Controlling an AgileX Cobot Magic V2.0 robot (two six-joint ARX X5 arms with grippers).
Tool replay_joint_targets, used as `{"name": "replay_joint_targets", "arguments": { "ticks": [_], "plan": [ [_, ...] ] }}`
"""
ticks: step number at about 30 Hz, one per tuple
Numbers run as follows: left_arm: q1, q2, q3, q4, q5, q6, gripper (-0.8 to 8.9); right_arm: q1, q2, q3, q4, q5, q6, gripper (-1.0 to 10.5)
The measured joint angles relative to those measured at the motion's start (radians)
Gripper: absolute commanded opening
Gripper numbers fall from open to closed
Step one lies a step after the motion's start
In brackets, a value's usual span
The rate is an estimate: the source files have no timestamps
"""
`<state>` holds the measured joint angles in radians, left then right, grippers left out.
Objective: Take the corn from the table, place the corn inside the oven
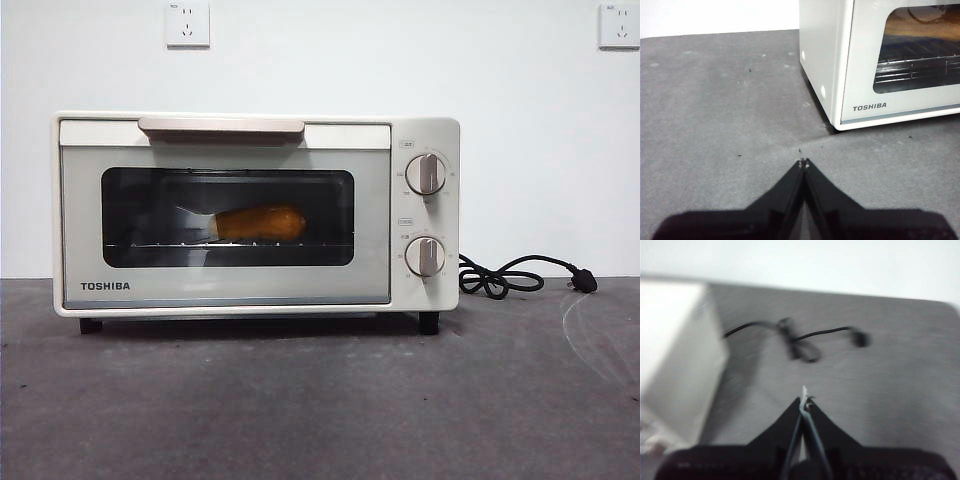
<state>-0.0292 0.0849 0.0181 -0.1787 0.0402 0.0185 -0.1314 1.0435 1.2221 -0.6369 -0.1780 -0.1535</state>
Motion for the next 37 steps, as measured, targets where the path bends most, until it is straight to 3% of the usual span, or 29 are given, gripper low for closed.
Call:
{"name": "replay_joint_targets", "arguments": {
  "ticks": [6, 13, 25, 37],
  "plan": [
    [0.0, 0.0, 0.0, 0.0, 0.0, 0.0, -0.03, -0.156, -0.141, -0.043, 0.023, -0.002, 0.011, 0.0],
    [0.0, 0.0, 0.0, 0.0, 0.0, 0.0, -0.03, -0.168, -0.357, -0.32, 0.214, -0.005, 0.007, 0.0],
    [0.0, 0.0, 0.0, 0.0, 0.0, 0.0, -0.03, -0.014, -0.737, -0.921, 0.471, 0.051, 0.01, 0.0],
    [0.0, 0.0, 0.0, 0.0, 0.0, 0.0, -0.03, 0.068, -1.001, -1.151, 0.476, 0.151, 0.046, 0.0]
  ]
}}
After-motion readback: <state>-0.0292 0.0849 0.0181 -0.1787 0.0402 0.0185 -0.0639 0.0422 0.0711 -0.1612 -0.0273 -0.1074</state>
